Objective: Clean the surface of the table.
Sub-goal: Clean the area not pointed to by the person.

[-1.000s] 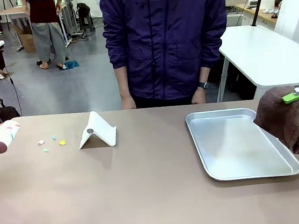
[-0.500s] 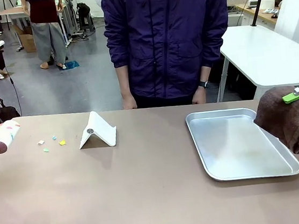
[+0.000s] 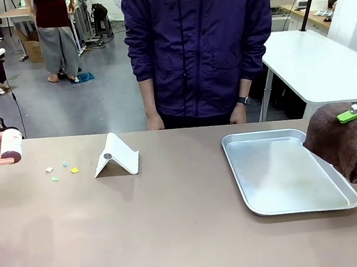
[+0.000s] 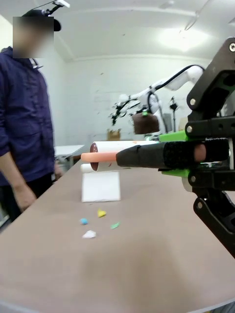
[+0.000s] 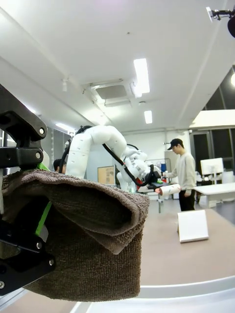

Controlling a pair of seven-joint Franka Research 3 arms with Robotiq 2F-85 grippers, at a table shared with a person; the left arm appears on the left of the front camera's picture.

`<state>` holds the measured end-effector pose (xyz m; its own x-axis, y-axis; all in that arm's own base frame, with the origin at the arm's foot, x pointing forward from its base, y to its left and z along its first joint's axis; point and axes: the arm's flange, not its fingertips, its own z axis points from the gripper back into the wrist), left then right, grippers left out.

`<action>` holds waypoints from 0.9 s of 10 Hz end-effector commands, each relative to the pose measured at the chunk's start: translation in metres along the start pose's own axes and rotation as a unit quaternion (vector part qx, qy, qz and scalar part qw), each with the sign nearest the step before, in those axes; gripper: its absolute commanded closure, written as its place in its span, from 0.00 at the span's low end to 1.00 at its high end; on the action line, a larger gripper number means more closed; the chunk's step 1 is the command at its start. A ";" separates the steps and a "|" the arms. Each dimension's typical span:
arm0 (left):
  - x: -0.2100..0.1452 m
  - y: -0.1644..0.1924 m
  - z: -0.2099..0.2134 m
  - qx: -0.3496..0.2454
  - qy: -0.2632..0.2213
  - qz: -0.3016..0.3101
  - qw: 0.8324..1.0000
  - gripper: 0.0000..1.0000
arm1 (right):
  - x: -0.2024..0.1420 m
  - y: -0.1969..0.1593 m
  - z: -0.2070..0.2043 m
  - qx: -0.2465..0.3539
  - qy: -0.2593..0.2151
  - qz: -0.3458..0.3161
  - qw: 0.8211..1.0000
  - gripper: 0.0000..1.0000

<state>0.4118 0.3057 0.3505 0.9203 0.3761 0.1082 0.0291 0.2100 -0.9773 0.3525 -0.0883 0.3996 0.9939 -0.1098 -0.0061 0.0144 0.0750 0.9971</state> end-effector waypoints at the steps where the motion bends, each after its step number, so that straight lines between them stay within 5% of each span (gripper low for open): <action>1: 0.002 -0.013 -0.016 0.042 -0.007 0.002 0.999 0.78 | 0.001 0.003 0.001 0.000 0.002 0.003 1.000 1.00; 4: 0.013 -0.012 -0.035 0.128 0.039 0.007 0.991 0.78 | 0.001 0.003 0.001 0.000 0.002 0.003 1.000 1.00; 9: 0.020 0.004 -0.076 0.204 0.040 0.020 0.978 0.78 | 0.001 0.003 0.001 0.000 0.002 0.003 1.000 1.00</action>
<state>0.4661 0.2522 0.3327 0.9452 0.3219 0.0546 -0.1289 0.5216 -0.8434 0.3528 -0.0884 0.3999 0.9940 -0.1096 -0.0054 0.0138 0.0754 0.9971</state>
